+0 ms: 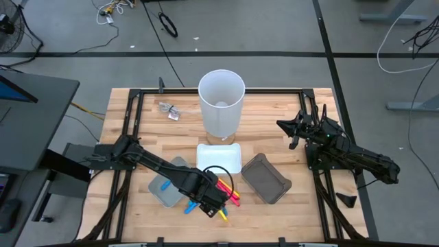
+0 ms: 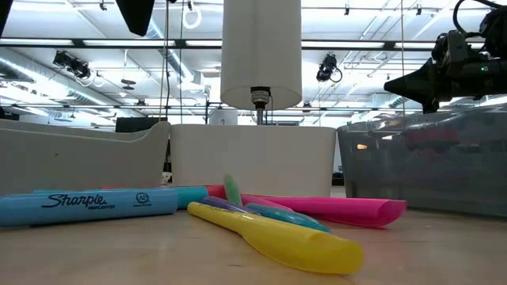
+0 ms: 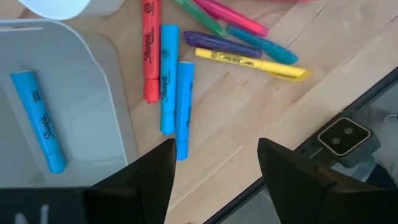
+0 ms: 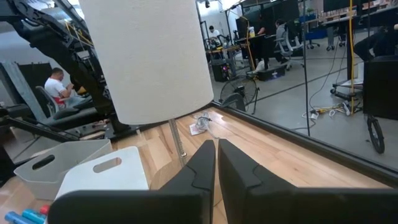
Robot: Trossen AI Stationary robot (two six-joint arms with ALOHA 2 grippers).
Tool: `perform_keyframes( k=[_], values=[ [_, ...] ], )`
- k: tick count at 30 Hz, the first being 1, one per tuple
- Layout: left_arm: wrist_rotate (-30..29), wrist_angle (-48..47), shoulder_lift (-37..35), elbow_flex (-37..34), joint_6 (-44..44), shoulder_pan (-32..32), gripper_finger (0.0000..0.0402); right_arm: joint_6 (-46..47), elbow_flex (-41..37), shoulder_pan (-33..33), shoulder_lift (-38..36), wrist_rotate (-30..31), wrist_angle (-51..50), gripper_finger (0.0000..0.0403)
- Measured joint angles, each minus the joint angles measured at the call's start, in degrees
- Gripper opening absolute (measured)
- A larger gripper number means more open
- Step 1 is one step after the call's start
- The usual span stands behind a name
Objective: Pick & Place Markers
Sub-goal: Put the bottom blue highlighter pen in the gray bin
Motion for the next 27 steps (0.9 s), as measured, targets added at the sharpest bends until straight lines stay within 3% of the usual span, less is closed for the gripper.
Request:
perform_keyframes(
  k=[9, 27],
  values=[
    [-0.64, -0.12, 0.57, -0.03, 0.0, 0.02, 0.0233, -0.01, 0.01, 0.0, 0.0, 0.0, 0.0, 0.0024],
    [-0.42, 2.51, 8.43, -0.11, -0.04, -0.5, 0.0233, -0.02, 0.0, 0.0, 0.0, 0.0, 0.02, 0.0024]
  ],
)
